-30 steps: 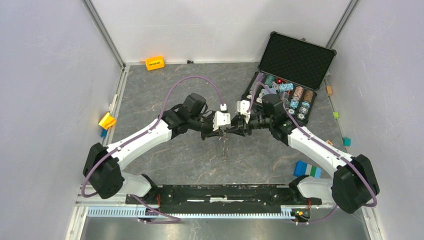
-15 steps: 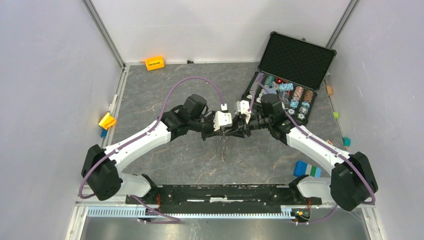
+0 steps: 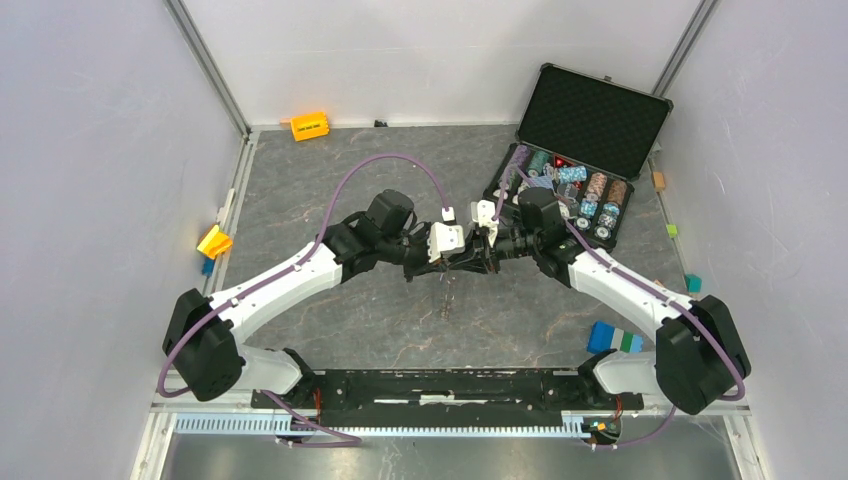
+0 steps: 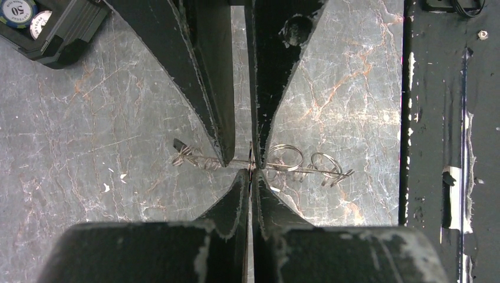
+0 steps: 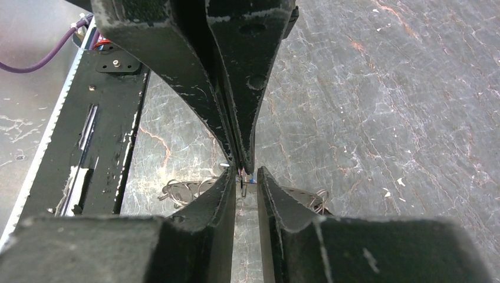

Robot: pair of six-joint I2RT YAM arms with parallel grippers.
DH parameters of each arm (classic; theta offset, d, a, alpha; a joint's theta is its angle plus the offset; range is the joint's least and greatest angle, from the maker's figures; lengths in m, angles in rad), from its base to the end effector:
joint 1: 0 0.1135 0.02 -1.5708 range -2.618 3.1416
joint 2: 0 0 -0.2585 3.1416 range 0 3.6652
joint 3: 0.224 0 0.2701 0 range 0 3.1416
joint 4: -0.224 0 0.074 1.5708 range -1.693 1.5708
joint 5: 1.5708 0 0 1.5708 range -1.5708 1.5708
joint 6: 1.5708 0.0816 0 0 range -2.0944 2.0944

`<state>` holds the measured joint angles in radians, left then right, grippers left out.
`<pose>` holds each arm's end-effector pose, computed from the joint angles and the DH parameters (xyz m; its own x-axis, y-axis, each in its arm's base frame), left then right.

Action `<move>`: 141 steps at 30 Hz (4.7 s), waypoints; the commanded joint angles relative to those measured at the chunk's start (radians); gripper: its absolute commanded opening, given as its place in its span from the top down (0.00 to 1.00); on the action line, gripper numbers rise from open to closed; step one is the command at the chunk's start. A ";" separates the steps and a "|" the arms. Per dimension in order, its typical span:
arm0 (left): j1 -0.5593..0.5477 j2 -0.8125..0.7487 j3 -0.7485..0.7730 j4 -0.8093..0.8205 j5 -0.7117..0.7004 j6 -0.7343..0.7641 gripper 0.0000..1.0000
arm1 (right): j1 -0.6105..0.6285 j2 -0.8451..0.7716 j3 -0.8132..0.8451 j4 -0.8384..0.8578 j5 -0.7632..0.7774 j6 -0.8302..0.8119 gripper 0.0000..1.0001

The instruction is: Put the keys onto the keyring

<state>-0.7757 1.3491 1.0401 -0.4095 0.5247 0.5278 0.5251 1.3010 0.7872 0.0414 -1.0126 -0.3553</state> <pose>0.2149 -0.2681 0.2475 0.0348 0.5764 -0.8164 0.9928 0.0735 0.0943 0.2373 0.2175 0.2321 -0.0494 -0.2416 -0.9691 -0.9986 -0.0047 0.0521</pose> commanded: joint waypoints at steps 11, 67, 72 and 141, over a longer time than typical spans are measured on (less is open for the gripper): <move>-0.005 -0.033 0.000 0.066 0.020 -0.038 0.98 | -0.002 0.021 0.015 0.024 -0.020 0.011 0.81; 0.118 0.032 -0.023 0.128 0.344 0.096 0.98 | -0.023 -0.108 0.001 0.111 -0.056 0.079 1.00; 0.117 0.052 -0.023 0.148 0.358 0.059 0.98 | -0.025 -0.118 -0.002 0.121 -0.049 0.088 1.00; 0.094 -0.017 0.069 0.003 0.139 0.029 0.98 | -0.063 -0.093 -0.006 0.091 -0.020 0.085 0.72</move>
<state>-0.6544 1.3590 1.0382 -0.2985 0.8547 0.5865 0.4725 1.1942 0.7223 0.1833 -1.0527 -0.2283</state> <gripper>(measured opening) 0.043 0.183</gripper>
